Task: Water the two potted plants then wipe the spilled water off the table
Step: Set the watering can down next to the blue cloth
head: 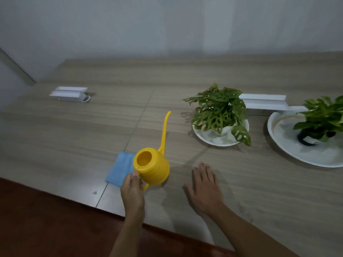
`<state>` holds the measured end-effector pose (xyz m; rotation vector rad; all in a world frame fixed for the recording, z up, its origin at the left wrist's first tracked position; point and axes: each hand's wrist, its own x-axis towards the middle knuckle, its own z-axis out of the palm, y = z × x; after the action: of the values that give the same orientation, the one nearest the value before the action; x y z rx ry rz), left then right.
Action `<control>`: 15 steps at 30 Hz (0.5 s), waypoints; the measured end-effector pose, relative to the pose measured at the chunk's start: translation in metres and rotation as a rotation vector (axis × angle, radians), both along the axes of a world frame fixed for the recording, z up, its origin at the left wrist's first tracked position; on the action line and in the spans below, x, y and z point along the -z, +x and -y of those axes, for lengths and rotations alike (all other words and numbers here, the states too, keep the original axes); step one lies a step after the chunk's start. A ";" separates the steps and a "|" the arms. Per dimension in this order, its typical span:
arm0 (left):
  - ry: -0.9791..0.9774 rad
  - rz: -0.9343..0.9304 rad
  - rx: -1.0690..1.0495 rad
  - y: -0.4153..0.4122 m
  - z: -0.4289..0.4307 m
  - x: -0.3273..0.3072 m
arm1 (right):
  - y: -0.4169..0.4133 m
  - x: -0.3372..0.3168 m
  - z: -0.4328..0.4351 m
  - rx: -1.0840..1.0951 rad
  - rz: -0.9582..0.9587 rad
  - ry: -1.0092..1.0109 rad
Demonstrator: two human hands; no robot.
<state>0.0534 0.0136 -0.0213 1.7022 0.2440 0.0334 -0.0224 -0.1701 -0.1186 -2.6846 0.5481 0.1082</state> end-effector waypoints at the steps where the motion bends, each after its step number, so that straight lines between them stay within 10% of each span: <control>1: -0.003 0.000 0.002 0.003 -0.001 0.006 | 0.004 0.002 -0.003 -0.006 -0.004 0.001; 15: 0.017 0.010 0.006 0.028 -0.004 0.061 | 0.047 0.022 -0.013 -0.048 -0.022 -0.030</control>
<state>0.0815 0.0178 -0.0822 1.7191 0.2316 0.0401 0.0242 -0.1569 -0.1407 -2.7294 0.4955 0.1441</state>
